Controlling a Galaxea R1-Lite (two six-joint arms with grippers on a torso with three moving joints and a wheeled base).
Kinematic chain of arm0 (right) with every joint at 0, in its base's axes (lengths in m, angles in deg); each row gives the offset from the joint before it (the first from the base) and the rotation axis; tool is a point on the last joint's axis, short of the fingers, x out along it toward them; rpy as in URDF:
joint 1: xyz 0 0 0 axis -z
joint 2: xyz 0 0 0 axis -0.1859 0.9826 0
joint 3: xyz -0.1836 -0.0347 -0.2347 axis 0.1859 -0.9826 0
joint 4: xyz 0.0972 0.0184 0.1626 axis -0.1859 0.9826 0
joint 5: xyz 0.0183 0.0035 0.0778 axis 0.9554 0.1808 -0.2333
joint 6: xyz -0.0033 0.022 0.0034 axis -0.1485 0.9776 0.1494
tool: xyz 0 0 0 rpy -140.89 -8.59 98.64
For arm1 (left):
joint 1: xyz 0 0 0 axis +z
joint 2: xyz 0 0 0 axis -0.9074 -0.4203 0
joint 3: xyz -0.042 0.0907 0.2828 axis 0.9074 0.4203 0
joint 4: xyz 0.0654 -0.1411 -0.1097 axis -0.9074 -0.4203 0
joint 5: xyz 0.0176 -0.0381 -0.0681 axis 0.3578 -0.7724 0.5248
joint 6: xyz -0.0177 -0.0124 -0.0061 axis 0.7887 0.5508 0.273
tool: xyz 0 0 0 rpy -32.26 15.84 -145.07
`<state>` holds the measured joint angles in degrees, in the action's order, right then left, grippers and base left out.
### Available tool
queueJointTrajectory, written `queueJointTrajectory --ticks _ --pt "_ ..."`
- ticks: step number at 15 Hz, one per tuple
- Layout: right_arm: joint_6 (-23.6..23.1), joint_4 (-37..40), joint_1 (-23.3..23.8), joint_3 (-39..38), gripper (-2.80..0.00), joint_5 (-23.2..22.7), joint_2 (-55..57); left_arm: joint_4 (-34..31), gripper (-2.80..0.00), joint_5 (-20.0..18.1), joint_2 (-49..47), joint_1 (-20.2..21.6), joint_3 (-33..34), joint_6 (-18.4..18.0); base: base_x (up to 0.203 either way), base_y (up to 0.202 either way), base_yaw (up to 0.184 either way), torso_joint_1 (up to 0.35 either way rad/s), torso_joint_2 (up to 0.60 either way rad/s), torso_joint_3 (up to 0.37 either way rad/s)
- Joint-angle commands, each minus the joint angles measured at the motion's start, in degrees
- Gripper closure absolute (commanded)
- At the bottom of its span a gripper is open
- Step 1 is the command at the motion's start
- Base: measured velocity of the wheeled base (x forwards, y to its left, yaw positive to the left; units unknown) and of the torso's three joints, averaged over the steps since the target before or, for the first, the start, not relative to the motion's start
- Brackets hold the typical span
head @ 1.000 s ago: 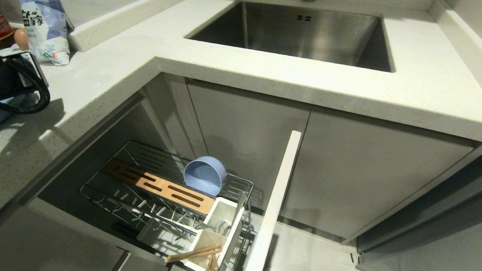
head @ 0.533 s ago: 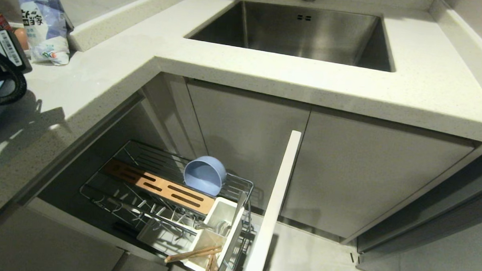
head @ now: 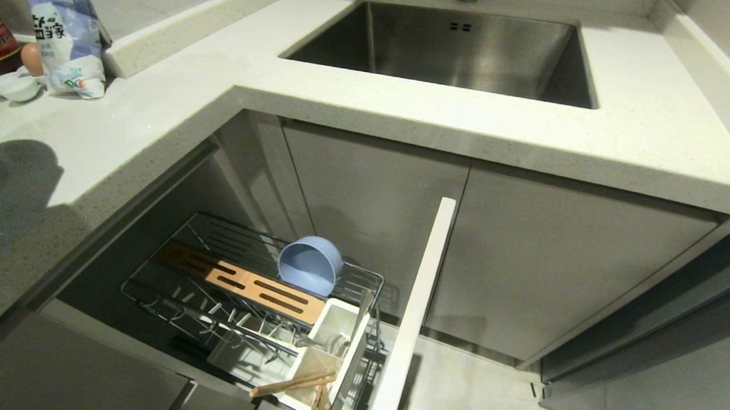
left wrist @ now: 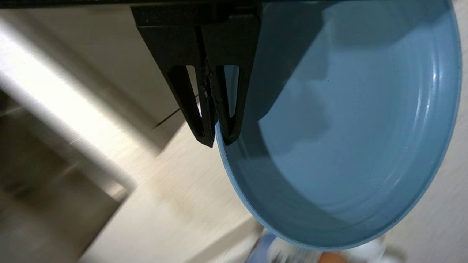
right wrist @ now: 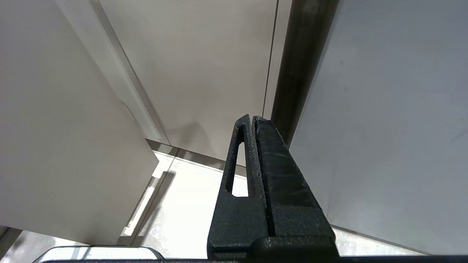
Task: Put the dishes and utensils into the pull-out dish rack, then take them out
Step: Pick up the plate and place it in the cupboard
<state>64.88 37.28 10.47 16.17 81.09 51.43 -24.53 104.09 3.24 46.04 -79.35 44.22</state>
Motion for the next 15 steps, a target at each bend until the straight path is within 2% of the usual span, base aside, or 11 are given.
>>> queueJointTrajectory --ticks 1,4,8,11,12,15 --pt "0.0 0.0 0.0 -1.3 0.0 0.0 0.0 9.4 0.0 0.4 2.6 -4.4 -0.2 0.1 0.0 0.0 0.0 0.0 0.0 0.0" --pt "0.0 0.0 0.0 -1.3 0.0 0.0 0.0 18.3 0.0 0.6 2.7 -12.0 -0.2 0.5 0.0 0.0 0.0 0.0 0.0 0.0" --pt "0.0 0.0 0.0 -1.3 0.0 0.0 0.0 21.4 0.0 4.0 1.2 -28.9 0.9 5.4 0.0 0.0 0.0 0.0 0.0 0.0" --pt "0.0 0.0 0.0 -1.3 0.0 0.0 0.0 24.0 0.0 10.2 -3.2 -37.6 2.1 11.5 0.0 0.0 0.0 0.0 0.0 0.0" --pt "0.0 0.0 0.0 -1.3 0.0 0.0 0.0 24.4 0.0 12.6 -4.8 -39.5 2.5 14.9 0.0 0.0 0.0 0.0 0.0 0.0" --pt "0.0 0.0 0.0 -1.3 0.0 0.0 0.0 24.4 0.0 15.0 -6.7 -41.8 5.4 25.4 0.0 0.0 0.0 0.0 0.0 0.0"
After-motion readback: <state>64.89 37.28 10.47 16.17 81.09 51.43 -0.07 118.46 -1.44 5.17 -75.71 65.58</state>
